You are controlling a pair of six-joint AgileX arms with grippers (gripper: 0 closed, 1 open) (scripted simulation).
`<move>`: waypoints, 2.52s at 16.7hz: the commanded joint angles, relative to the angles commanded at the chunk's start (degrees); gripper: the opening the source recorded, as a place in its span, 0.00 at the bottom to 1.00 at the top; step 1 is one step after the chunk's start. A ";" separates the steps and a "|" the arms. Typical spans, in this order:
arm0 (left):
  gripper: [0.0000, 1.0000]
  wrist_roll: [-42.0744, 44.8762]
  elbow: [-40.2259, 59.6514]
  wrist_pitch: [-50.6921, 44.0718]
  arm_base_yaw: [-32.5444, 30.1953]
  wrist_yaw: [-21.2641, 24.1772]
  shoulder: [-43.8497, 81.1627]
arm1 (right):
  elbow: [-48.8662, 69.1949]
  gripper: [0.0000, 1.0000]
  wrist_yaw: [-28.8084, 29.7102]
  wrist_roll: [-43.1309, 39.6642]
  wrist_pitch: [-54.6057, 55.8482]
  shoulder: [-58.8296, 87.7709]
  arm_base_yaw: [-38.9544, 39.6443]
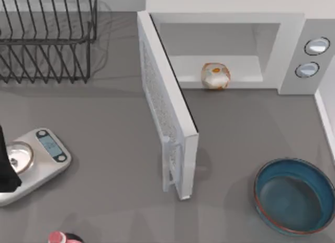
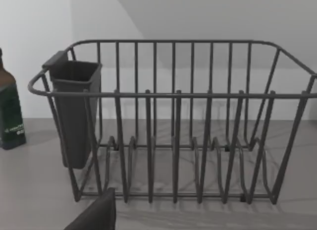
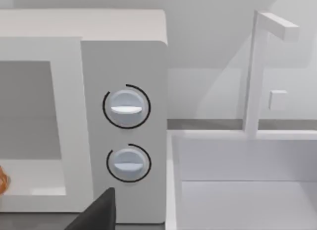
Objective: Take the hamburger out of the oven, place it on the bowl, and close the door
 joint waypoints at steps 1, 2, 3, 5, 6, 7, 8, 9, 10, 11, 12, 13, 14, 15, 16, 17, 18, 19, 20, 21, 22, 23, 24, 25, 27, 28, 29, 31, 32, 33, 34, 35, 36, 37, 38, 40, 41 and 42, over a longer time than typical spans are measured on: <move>1.00 0.00 0.00 0.00 0.00 0.00 0.00 | 0.00 1.00 0.00 0.00 0.00 0.00 0.00; 1.00 0.00 0.00 0.00 0.00 0.00 0.00 | 0.00 1.00 0.00 0.00 0.00 0.00 0.00; 1.00 0.00 0.00 0.00 0.00 0.00 0.00 | 0.00 1.00 0.00 0.00 0.00 0.00 0.00; 1.00 0.00 0.00 0.00 0.00 0.00 0.00 | 0.00 1.00 0.00 0.00 0.00 0.00 0.00; 1.00 0.00 0.00 0.00 0.00 0.00 0.00 | 0.00 1.00 0.00 0.00 0.00 0.00 0.00; 1.00 0.00 0.00 0.00 0.00 0.00 0.00 | 0.00 1.00 0.00 0.00 0.00 0.00 0.00; 1.00 0.00 0.00 0.00 0.00 0.00 0.00 | 0.00 1.00 0.00 0.00 0.00 0.00 0.00; 1.00 0.00 0.00 0.00 0.00 0.00 0.00 | 0.00 1.00 0.00 0.00 0.00 0.00 0.00; 1.00 0.00 0.00 0.00 0.00 0.00 0.00 | 0.24 1.00 0.12 0.05 0.20 0.53 0.13; 1.00 0.00 0.00 0.00 0.00 0.00 0.00 | 0.72 1.00 0.38 0.17 0.61 1.61 0.39; 1.00 0.00 0.00 0.00 0.00 0.00 0.00 | 1.46 1.00 0.76 0.34 1.23 3.24 0.79; 1.00 0.00 0.00 0.00 0.00 0.00 0.00 | 2.43 1.00 1.27 0.56 2.06 5.40 1.31; 1.00 0.00 0.00 0.00 0.00 0.00 0.00 | 3.68 1.00 1.93 0.85 3.12 8.19 1.99; 1.00 0.00 0.00 0.00 0.00 0.00 0.00 | 5.14 1.00 2.70 1.18 4.35 11.43 2.78; 1.00 0.00 0.00 0.00 0.00 0.00 0.00 | 6.78 1.00 3.57 1.56 5.74 15.08 3.67; 1.00 0.00 0.00 0.00 0.00 0.00 0.00 | 8.60 1.00 4.53 1.97 7.27 19.12 4.65; 1.00 0.00 0.00 0.00 0.00 0.00 0.00 | 10.57 1.00 5.58 2.42 8.94 23.50 5.71; 1.00 0.00 0.00 0.00 0.00 0.00 0.00 | 12.71 1.00 6.72 2.90 10.75 28.27 6.87; 1.00 0.00 0.00 0.00 0.00 0.00 0.00 | 14.98 1.00 7.92 3.42 12.67 33.33 8.10; 1.00 0.00 0.00 0.00 0.00 0.00 0.00 | 17.35 1.00 9.19 3.96 14.67 38.62 9.39; 1.00 0.00 0.00 0.00 0.00 0.00 0.00 | 19.81 1.00 10.51 4.51 16.75 44.12 10.72; 1.00 0.00 0.00 0.00 0.00 0.00 0.00 | 22.35 1.00 11.86 5.09 18.89 49.79 12.10; 1.00 0.00 0.00 0.00 0.00 0.00 0.00 | 24.96 1.00 13.26 5.68 21.10 55.61 13.52; 1.00 0.00 0.00 0.00 0.00 0.00 0.00 | 27.62 1.00 14.69 6.28 23.34 61.54 14.96; 1.00 0.00 0.00 0.00 0.00 0.00 0.00 | 32.99 1.00 17.57 7.49 27.88 73.54 17.87; 1.00 0.00 0.00 0.00 0.00 0.00 0.00 | 35.69 1.00 19.01 8.10 30.15 79.55 19.34; 1.00 0.00 0.00 0.00 0.00 0.00 0.00 | 38.36 1.00 20.44 8.71 32.41 85.52 20.78; 1.00 0.00 0.00 0.00 0.00 0.00 0.00 | 43.57 1.00 23.23 9.88 36.80 97.13 23.60; 1.00 0.00 0.00 0.00 0.00 0.00 0.00 | 46.08 1.00 24.57 10.45 38.92 102.72 24.96; 1.00 0.00 0.00 0.00 0.00 0.00 0.00 | 48.52 1.00 25.87 11.00 40.97 108.14 26.28; 1.00 0.00 0.00 0.00 0.00 0.00 0.00 | 50.85 1.00 27.11 11.53 42.93 113.30 27.53; 1.00 0.00 0.00 0.00 0.00 0.00 0.00 | 53.04 1.00 28.27 12.02 44.77 118.16 28.70; 1.00 0.00 0.00 0.00 0.00 0.00 0.00 | 55.10 1.00 29.36 12.49 46.50 122.72 29.80; 1.00 0.00 0.00 0.00 0.00 0.00 0.00 | 57.01 1.00 30.37 12.92 48.10 126.94 30.82; 1.00 0.00 0.00 0.00 0.00 0.00 0.00 | 58.75 1.00 31.29 13.31 49.57 130.80 31.75; 1.00 0.00 0.00 0.00 0.00 0.00 0.00 | 61.61 1.00 32.79 13.95 51.96 137.10 33.27; 1.00 0.00 0.00 0.00 0.00 0.00 0.00 | 62.70 1.00 33.36 14.19 52.86 139.49 33.84; 1.00 0.00 0.00 0.00 0.00 0.00 0.00 | 63.55 1.00 33.81 14.39 53.58 141.36 34.29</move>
